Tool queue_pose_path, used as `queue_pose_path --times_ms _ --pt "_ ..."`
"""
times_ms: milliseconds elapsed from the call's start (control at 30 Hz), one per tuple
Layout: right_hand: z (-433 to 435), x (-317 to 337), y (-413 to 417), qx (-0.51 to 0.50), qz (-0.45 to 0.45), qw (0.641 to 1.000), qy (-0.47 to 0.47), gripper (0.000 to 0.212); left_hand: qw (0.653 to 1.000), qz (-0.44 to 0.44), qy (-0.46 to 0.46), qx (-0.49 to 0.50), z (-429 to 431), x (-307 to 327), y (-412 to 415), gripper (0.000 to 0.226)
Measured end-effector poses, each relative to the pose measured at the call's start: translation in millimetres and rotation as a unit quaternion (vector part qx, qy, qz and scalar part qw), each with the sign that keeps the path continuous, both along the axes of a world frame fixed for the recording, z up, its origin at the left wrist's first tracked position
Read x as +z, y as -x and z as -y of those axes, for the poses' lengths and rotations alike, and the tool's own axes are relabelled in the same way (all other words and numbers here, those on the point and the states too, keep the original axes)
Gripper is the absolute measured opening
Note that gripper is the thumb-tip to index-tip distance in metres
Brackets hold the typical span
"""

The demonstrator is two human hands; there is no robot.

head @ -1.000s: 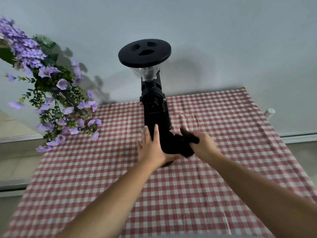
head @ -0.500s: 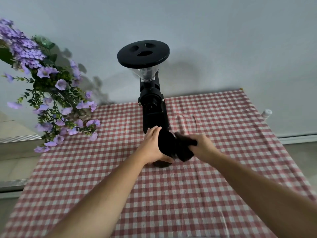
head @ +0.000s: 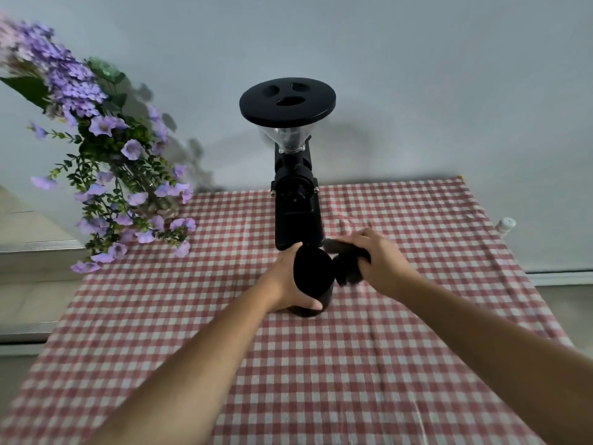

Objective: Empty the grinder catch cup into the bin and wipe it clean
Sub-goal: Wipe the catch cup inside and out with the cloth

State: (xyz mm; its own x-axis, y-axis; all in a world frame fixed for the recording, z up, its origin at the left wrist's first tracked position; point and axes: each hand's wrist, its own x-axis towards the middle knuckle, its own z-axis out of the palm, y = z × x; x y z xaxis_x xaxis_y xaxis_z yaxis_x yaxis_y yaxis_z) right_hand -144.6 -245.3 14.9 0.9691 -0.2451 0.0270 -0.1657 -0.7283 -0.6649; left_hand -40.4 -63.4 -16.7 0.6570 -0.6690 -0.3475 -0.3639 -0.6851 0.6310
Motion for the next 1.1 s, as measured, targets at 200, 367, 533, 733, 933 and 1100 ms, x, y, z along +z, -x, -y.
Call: queue_pose_path --times_ms 200,367,533,733,933,1100 --pt "-28.3 9.5 -26.2 0.234 -0.11 0.914 0.312 0.046 0.999 0.044 0.006 0.01 -5.1 -4.6 0.9 0.119" --pt "-53.4 6.0 -12.7 0.255 -0.139 0.891 0.35 0.036 0.996 0.079 -0.032 0.0 -4.6 -10.5 -0.5 0.124" --pt "-38.6 19.5 -20.6 0.322 -0.153 0.863 0.357 0.04 0.995 0.089 -0.035 -0.002 -4.2 -14.6 0.2 0.126" --pt "-17.3 30.5 -50.4 0.277 -0.109 0.871 0.391 0.038 0.994 0.099 -0.044 0.008 -4.0 -14.6 -0.3 0.124" --pt "-52.1 1.5 13.8 0.148 -0.129 0.963 0.184 0.045 0.996 0.086 -0.025 -0.001 -1.6 -14.6 -2.0 0.114" --pt "-42.8 37.5 -18.0 0.073 -0.128 0.987 0.068 0.046 0.996 0.089 -0.005 -0.005 -5.7 -19.3 -2.8 0.114"
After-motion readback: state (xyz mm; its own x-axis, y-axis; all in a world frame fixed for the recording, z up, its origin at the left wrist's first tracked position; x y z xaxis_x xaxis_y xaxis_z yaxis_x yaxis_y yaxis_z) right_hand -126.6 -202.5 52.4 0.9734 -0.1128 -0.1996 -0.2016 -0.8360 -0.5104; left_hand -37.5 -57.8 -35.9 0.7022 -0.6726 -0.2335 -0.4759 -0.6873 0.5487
